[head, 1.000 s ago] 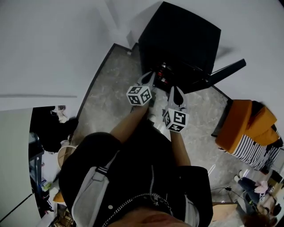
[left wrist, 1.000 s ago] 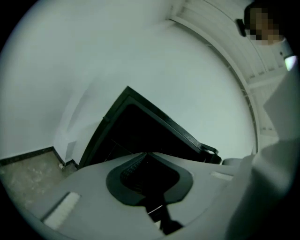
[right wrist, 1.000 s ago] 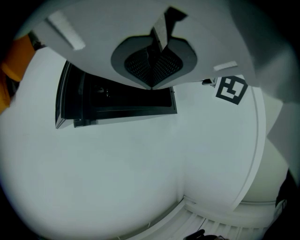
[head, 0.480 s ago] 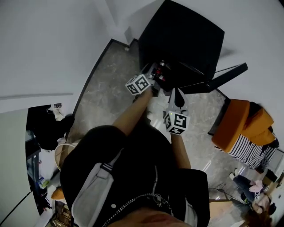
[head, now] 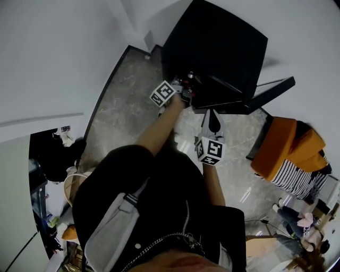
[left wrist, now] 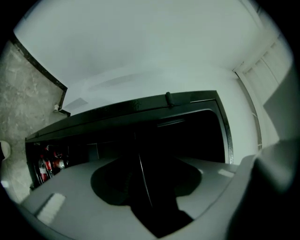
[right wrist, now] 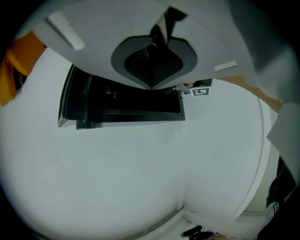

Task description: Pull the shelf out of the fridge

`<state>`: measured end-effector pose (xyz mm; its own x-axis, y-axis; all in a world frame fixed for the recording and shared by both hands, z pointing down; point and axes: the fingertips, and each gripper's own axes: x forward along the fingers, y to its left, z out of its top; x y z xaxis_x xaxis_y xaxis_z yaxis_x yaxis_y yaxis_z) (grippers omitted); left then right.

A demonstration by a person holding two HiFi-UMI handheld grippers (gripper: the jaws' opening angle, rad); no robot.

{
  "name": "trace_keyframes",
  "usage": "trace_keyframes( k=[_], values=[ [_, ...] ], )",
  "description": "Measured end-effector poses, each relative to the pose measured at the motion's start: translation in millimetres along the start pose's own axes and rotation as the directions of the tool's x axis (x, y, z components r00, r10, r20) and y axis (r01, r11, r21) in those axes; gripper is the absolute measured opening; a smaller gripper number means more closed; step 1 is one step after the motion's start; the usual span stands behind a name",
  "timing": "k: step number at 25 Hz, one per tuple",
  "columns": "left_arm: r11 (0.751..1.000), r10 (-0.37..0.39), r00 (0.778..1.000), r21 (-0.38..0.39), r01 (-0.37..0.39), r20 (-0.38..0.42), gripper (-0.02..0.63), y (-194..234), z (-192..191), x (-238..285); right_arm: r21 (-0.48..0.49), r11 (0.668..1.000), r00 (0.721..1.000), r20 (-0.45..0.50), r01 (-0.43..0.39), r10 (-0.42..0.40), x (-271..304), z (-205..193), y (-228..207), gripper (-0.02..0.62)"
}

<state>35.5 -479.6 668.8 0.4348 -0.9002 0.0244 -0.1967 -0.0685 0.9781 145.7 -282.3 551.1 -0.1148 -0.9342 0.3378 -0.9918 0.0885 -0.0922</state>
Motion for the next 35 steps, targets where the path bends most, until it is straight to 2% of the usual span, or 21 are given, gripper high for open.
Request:
trace_keyframes(
  k=[11,16,24,26,31,35],
  values=[
    [0.996,0.025,1.000,-0.091,-0.023,0.015,0.169,22,2,41,0.006,0.999,0.998,-0.032,0.048,-0.048,-2,-10,-16,0.003],
    [0.985,0.034,0.999,-0.170,-0.026,0.043,0.169,30,5,54,0.011,0.997,0.996,-0.037,0.077,-0.077,-3,-10,-23,0.003],
    [0.981,0.019,0.999,-0.191,-0.012,0.033,0.166,32,5,72,0.026,0.993,0.992,-0.052,0.116,-0.114,-7,-16,-34,0.003],
    [0.981,0.029,0.999,-0.194,-0.021,0.036,0.140,35,6,74,0.029,0.993,0.992,-0.052,0.118,-0.116,-8,-17,-35,0.003],
    [0.984,0.004,1.000,-0.178,0.001,0.030,0.134,36,5,79,0.037,0.991,0.991,-0.059,0.125,-0.122,-9,-22,-40,0.003],
    [0.981,-0.040,0.998,-0.186,0.048,0.044,0.026,24,9,80,0.043,0.991,0.991,-0.060,0.124,-0.121,-11,-23,-37,0.003]
  ],
)
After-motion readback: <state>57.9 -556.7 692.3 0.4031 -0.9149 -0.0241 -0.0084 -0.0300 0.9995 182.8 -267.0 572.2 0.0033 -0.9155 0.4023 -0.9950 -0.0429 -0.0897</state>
